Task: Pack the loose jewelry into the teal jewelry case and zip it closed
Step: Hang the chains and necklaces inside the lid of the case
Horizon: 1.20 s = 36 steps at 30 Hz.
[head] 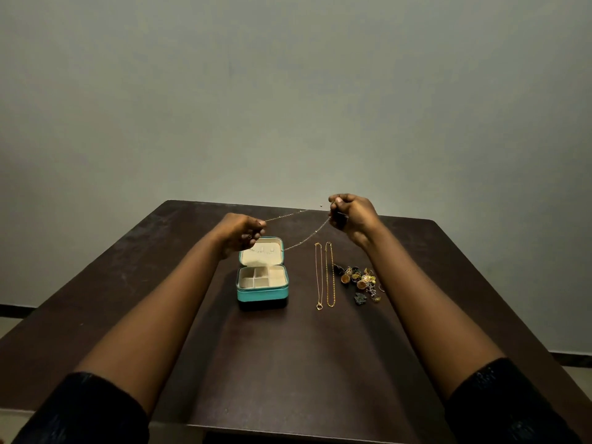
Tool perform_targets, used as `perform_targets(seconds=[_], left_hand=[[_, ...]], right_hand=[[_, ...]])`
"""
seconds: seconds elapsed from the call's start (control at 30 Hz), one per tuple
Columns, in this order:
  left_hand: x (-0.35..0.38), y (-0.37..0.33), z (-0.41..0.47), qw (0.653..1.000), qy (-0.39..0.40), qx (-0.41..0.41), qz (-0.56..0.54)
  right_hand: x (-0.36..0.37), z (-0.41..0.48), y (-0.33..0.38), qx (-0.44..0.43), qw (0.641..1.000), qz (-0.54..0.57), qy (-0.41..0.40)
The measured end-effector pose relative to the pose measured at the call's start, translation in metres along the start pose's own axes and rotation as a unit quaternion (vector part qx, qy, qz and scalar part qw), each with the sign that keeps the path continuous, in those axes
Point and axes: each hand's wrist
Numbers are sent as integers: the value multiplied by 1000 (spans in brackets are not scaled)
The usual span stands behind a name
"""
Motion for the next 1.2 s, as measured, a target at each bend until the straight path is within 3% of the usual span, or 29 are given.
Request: perform_targets(seconds=[0.1,0.27,0.33,0.4,0.47,0.53,0.6,0.7,0.83,0.9,1.07,1.2], left_hand=[[0,-8,9,999,17,-30,-19],[-10,-20,23,967,97,-47,-230],[-6,-25,29,965,105,-31,-238],[2,-28,38,992,81,-1,-94],[10,-28,48,992,57,38,104],[17,-30,59,953,18,92,289],[20,-33,67,878,-25,150,455],[24,-34,77,824,-28,179,537],[39,-30,88,792,-58,207,572],[46,-28,95,797,-65,197,566],[49,-24,105,851,-77,143,500],[58,-23,106,935,-120,78,324]], right_hand=[[-14,-6,-11,20,997,74,-15],[-42,-21,-31,65,990,117,-50],[-47,-27,-39,80,987,125,-63],[-49,-33,-48,86,983,137,-87],[-49,-36,-56,89,983,113,-112],[-49,-37,-63,90,986,55,-131],[-49,-37,-69,85,985,-17,-148],[-47,-38,-76,71,965,-182,-173],[-27,-54,-81,-2,876,-461,-145],[-19,-59,-88,-34,850,-515,-110],[-14,-67,-102,-16,874,-477,-87],[-9,-70,-103,-53,866,-492,-68]])
Point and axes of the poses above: each hand's wrist, its own z-axis towards the middle knuckle, its own x-axis out of the palm, y = z × x, and after that the axes turned 2 degrees about y, right-handed
